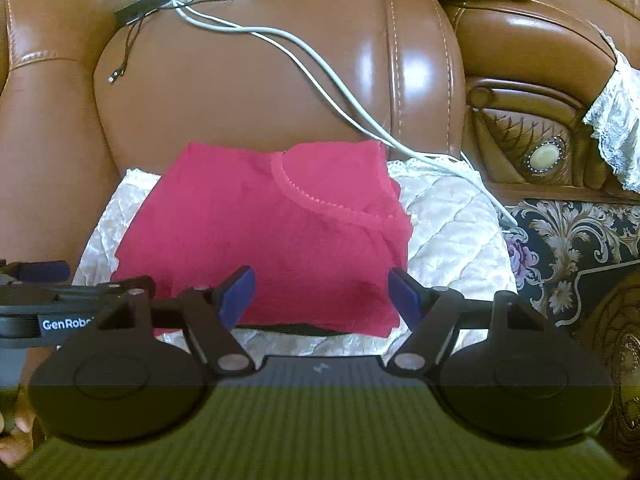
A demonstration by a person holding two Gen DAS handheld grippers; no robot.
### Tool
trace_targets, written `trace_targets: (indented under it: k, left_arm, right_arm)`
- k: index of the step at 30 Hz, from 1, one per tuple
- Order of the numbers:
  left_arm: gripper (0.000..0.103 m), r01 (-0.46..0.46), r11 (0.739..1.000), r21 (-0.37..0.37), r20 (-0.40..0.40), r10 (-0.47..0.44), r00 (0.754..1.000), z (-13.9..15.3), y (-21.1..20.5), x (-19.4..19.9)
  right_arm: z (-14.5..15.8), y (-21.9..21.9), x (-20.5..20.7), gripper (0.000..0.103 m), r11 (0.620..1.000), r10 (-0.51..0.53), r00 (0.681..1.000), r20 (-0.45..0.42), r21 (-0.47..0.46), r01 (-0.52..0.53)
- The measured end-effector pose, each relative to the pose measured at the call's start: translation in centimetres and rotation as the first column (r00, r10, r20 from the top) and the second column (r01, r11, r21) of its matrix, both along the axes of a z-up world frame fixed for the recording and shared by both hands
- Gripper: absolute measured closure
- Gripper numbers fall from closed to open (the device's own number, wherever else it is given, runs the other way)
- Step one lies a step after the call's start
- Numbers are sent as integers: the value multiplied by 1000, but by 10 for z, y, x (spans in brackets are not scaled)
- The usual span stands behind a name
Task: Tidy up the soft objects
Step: 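Move both grippers toward the folded red T-shirt on the cushion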
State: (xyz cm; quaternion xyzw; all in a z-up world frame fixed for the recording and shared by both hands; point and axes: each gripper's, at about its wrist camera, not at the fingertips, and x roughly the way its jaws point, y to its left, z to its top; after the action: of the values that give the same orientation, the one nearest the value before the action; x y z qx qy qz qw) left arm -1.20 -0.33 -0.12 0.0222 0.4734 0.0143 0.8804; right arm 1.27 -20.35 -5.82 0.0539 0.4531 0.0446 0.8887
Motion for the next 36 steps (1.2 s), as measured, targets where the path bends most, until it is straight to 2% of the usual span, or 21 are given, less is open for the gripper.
trace_targets:
  k: [3,13,36]
  left_arm:
    - [0,-5,1000,-13,-36,4,999,0,5,0]
    - [0,-13,1000,21,-29,14,999,4,3,-9]
    - [0,14,999,35,-37,-13,999,-11,-7,-21]
  right_arm:
    - [-2,2,-6,22,1000,3,1000,3,-8,-3]
    - [-7,8,-23,22,999,13,1000,11,-34,-13]
    - [-26,4,-36,22,1000,-5,1000,-29,-5,5]
